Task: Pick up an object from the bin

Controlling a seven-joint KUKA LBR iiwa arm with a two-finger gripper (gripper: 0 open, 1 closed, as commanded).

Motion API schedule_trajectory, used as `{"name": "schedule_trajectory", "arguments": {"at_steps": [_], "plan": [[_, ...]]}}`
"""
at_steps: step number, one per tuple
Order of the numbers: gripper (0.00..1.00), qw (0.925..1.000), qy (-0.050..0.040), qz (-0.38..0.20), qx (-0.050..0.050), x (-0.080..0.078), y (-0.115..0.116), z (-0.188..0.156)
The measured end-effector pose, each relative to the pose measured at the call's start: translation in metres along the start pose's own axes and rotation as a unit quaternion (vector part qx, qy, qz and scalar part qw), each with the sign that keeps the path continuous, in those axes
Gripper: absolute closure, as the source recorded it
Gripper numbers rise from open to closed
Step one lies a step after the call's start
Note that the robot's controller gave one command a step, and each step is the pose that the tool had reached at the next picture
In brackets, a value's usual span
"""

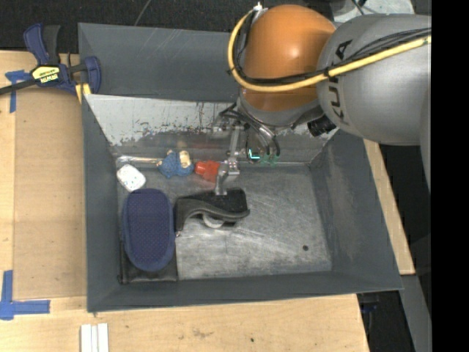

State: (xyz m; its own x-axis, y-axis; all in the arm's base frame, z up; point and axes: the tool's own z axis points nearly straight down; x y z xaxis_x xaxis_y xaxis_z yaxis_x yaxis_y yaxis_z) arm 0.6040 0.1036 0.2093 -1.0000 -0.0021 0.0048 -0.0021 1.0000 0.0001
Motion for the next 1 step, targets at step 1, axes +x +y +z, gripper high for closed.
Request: {"name": "schedule_trajectory", "arguments": {"at_steps": [1], "plan": [[0.00,0.9925,-0.0098,-0.121,-0.001,0.0469,0.0085,0.1351]]}}
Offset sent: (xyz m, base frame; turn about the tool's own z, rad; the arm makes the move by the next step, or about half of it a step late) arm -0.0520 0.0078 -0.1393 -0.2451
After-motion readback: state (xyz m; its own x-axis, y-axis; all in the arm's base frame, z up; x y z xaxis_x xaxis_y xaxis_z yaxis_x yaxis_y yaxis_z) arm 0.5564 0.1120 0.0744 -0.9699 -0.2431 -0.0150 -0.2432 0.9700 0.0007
